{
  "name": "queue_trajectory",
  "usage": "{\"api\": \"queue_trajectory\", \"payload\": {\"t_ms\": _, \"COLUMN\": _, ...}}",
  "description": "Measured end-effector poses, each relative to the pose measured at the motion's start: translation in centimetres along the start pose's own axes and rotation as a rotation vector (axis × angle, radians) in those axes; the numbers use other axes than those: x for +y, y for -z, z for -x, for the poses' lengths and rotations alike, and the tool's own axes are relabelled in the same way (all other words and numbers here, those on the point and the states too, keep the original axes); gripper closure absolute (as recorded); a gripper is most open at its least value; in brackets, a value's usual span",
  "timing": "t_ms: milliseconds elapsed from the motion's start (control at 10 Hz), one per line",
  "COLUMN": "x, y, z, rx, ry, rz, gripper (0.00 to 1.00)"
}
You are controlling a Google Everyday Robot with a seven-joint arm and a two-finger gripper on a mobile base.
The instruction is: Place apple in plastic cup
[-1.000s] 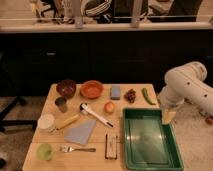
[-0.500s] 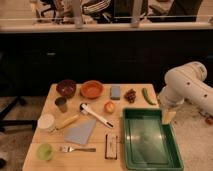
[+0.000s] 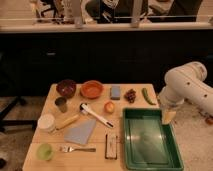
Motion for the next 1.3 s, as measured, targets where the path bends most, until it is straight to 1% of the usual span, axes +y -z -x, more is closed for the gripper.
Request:
{"api": "queue_trajectory", "payload": {"t_ms": 400, "x": 0.0, "y": 0.0, "z": 0.0, "rx": -0.002, "ry": 0.0, "rz": 0.0, "gripper": 0.2}}
{"api": "queue_trajectory", "payload": {"t_ms": 600, "x": -0.1, "y": -0.1, "z": -0.1, "rx": -0.052, "ry": -0.011, "rz": 0.017, "gripper": 0.2}}
{"api": "queue_trajectory", "payload": {"t_ms": 700, "x": 0.0, "y": -0.2, "z": -0.1, "rx": -0.067, "ry": -0.016, "rz": 0.024, "gripper": 0.2}}
{"api": "queue_trajectory", "payload": {"t_ms": 800, "x": -0.1, "y": -0.4, "z": 0.6, "rx": -0.066, "ry": -0.012, "rz": 0.032, "gripper": 0.2}}
{"api": "queue_trajectory", "payload": {"t_ms": 1100, "x": -0.1, "y": -1.1, "z": 1.8, "rx": -0.103, "ry": -0.019, "rz": 0.061, "gripper": 0.2}}
{"api": "queue_trajectory", "payload": {"t_ms": 1300, "x": -0.2, "y": -1.4, "z": 3.0, "rx": -0.127, "ry": -0.021, "rz": 0.066, "gripper": 0.2}}
